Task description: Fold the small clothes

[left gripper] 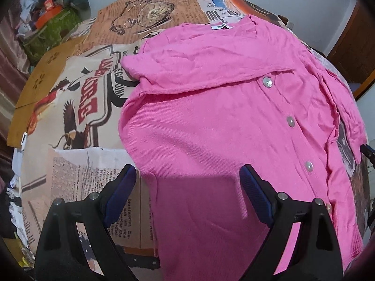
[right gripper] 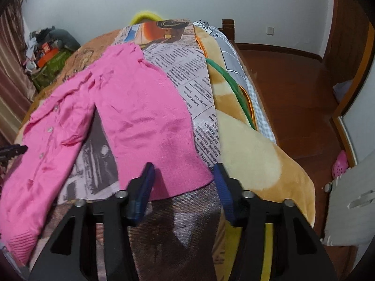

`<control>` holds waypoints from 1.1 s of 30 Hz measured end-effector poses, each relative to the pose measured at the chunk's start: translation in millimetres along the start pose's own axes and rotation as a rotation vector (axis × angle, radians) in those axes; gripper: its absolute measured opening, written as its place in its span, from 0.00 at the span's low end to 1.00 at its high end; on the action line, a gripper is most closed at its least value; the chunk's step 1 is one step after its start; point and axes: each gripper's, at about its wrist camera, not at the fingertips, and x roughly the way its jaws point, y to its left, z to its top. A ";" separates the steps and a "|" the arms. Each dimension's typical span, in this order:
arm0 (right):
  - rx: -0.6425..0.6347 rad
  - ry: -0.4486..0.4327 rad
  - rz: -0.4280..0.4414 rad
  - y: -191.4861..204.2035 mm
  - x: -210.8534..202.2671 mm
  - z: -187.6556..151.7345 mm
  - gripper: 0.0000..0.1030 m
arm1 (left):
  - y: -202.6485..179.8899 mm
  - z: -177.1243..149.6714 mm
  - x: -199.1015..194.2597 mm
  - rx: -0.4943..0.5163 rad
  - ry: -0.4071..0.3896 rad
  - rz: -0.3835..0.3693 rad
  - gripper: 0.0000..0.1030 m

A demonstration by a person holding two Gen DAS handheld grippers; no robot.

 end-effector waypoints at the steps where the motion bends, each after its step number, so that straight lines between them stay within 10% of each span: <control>1: -0.005 0.003 -0.014 -1.4 1.0 0.5 0.16 | 0.5 0.3 0.4 -0.002 0.001 -0.003 0.88; 18: -0.084 -0.192 0.155 49.8 -64.1 83.0 0.06 | 18.8 15.0 -50.2 -0.011 -0.153 -0.032 0.88; 33: -0.448 -0.147 0.384 248.8 -3.7 132.8 0.06 | 63.7 11.1 -47.8 -0.059 -0.169 -0.018 0.88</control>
